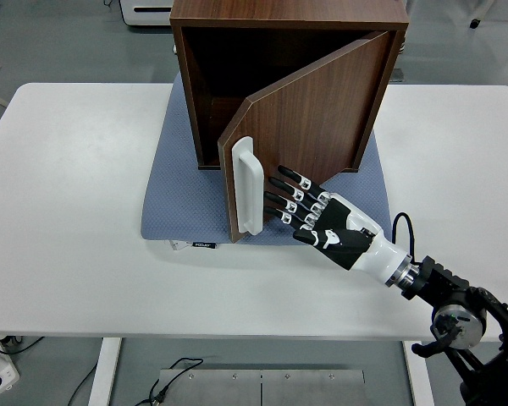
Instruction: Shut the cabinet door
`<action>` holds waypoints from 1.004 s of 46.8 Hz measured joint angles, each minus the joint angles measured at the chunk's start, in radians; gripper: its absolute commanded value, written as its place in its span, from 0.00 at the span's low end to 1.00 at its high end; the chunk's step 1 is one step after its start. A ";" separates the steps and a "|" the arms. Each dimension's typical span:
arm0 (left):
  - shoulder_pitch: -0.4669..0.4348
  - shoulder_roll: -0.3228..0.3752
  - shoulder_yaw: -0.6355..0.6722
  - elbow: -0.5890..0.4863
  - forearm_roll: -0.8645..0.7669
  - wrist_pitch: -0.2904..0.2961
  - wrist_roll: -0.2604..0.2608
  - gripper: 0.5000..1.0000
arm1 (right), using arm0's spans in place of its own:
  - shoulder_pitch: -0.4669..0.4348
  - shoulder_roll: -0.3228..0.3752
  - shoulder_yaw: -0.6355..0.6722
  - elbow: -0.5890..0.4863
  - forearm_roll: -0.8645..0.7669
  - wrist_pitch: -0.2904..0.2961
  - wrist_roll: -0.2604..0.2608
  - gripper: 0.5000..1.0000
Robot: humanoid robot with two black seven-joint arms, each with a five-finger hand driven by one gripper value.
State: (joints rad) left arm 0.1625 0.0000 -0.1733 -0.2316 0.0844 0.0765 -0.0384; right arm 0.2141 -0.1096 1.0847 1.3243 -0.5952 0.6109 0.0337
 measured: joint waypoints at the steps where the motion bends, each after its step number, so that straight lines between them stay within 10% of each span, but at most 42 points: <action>1: 0.000 0.000 0.000 0.000 0.000 0.000 0.000 1.00 | 0.003 0.001 -0.002 -0.003 0.000 0.000 0.000 1.00; 47: 0.000 0.000 0.000 0.000 0.000 0.000 0.000 1.00 | 0.159 0.110 -0.068 -0.172 0.006 0.000 0.000 1.00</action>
State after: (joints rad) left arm 0.1626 0.0000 -0.1733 -0.2316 0.0844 0.0763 -0.0381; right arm 0.3735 0.0003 1.0168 1.1519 -0.5893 0.6108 0.0338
